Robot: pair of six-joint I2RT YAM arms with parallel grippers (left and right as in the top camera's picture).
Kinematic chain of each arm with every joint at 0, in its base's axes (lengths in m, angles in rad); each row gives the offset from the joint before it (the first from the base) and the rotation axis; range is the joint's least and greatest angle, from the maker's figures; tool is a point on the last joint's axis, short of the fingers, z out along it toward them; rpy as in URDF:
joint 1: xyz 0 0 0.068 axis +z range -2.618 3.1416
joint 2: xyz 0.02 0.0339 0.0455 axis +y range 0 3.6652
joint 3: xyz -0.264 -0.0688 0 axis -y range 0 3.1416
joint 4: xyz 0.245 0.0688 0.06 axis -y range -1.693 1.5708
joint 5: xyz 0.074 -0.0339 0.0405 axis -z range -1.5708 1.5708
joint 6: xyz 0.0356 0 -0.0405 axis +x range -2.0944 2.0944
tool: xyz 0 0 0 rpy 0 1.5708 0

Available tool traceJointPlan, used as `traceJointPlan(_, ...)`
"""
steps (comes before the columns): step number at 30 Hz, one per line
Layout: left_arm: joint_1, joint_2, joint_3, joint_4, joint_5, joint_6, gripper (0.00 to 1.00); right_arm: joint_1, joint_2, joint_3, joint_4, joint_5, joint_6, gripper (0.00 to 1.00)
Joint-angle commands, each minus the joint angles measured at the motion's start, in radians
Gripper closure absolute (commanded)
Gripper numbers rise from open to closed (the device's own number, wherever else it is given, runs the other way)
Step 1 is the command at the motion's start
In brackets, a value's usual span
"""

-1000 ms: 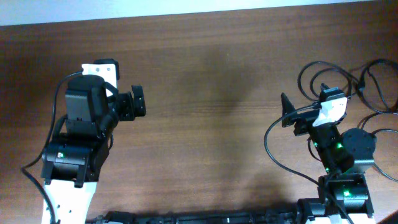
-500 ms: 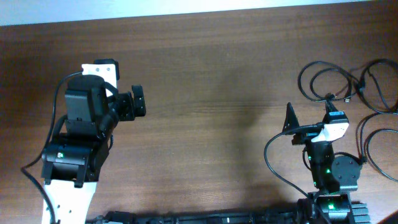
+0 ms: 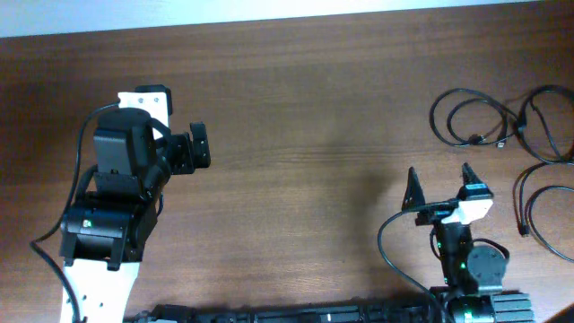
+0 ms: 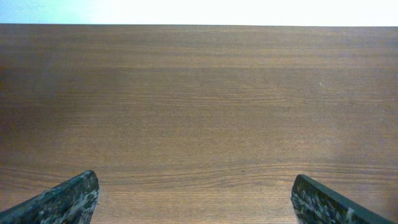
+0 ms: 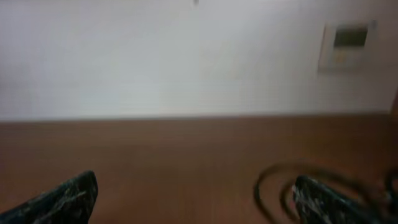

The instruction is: Untangle cables

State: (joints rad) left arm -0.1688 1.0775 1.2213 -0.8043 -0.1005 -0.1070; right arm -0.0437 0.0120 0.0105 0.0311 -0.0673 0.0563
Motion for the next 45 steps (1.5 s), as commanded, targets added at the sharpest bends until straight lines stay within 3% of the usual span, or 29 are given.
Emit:
traceJointPlan(1, 0.003, -0.003, 0.008, 0.002, 0.007, -0.012, 0.01, 0.012, -0.009, -0.005, -0.098, 0.035, 0.005, 0.0)
traceJointPlan(45, 0.004, -0.004, 0.008, -0.013, 0.006, -0.012, 0.01, 0.05, -0.009, -0.005, -0.111, 0.057, 0.005, 0.0)
